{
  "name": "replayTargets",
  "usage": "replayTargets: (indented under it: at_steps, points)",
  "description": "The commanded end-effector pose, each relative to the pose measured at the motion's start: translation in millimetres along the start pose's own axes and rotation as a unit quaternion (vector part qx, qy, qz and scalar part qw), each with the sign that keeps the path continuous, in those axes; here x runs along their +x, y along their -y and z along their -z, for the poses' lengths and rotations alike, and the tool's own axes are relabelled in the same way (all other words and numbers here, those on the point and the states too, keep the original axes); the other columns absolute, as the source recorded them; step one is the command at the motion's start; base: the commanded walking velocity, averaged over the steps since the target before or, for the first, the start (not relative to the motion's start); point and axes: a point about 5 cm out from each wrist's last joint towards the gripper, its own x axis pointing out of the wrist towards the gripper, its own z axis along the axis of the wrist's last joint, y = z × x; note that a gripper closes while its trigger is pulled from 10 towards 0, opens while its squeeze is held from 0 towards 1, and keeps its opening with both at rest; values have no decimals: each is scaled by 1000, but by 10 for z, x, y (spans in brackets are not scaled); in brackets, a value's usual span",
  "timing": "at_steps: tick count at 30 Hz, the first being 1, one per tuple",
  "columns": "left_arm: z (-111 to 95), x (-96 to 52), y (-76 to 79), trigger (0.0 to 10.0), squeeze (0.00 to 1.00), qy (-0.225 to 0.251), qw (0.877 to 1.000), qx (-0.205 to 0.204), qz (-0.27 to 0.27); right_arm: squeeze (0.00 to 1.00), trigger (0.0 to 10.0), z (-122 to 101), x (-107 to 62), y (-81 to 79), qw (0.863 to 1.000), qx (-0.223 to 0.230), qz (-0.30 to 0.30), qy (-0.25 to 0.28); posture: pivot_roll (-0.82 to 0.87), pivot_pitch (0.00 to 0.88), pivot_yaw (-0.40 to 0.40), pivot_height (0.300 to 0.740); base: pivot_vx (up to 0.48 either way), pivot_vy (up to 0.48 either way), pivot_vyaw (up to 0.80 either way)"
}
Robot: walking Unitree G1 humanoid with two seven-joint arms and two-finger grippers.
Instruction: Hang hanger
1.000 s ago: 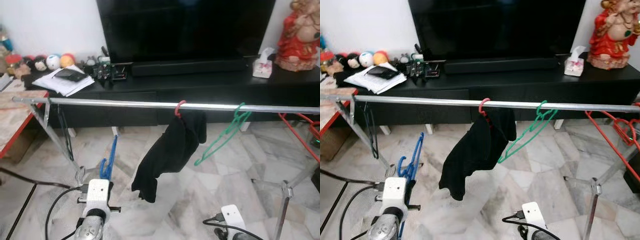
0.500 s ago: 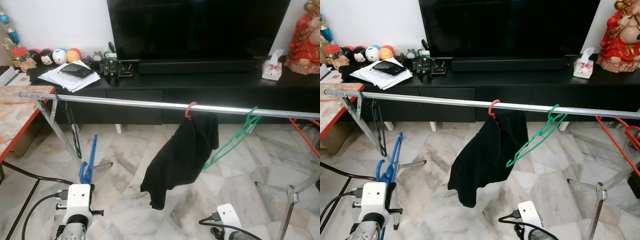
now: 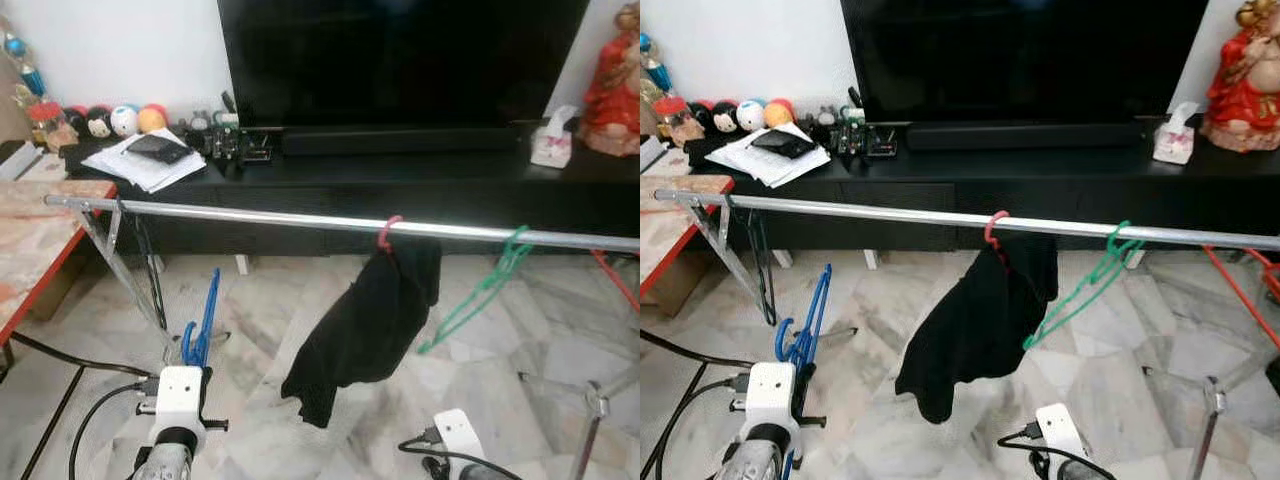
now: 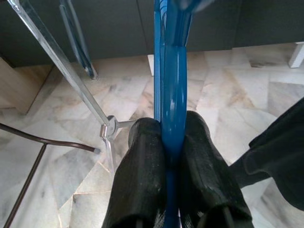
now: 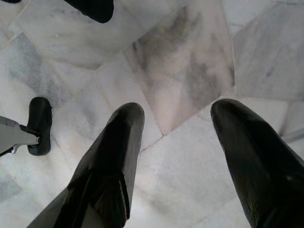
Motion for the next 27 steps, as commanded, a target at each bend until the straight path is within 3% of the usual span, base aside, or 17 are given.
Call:
replayTargets:
  at_steps: [1, 19, 27]
  points:
    - [-9, 10, -13, 10000, 0, 0, 1000, 2, 1, 0, 10000, -13, 1, -6, 1000, -5, -1, 3, -131, 0, 29, 740, 300, 0, 0]
    - [7, -47, 64, 10000, 0, 9, 999, 33, 21, 0, 10000, -17, 0, -1, 1000, -7, -3, 4, -129, 0, 23, 740, 277, 0, 0]
    - [40, -174, -100, 10000, 0, 24, 998, 14, -60, 0, 10000, -28, 0, 3, 1000, -6, -4, 5, -123, 0, 17, 740, 0, 0, 0]
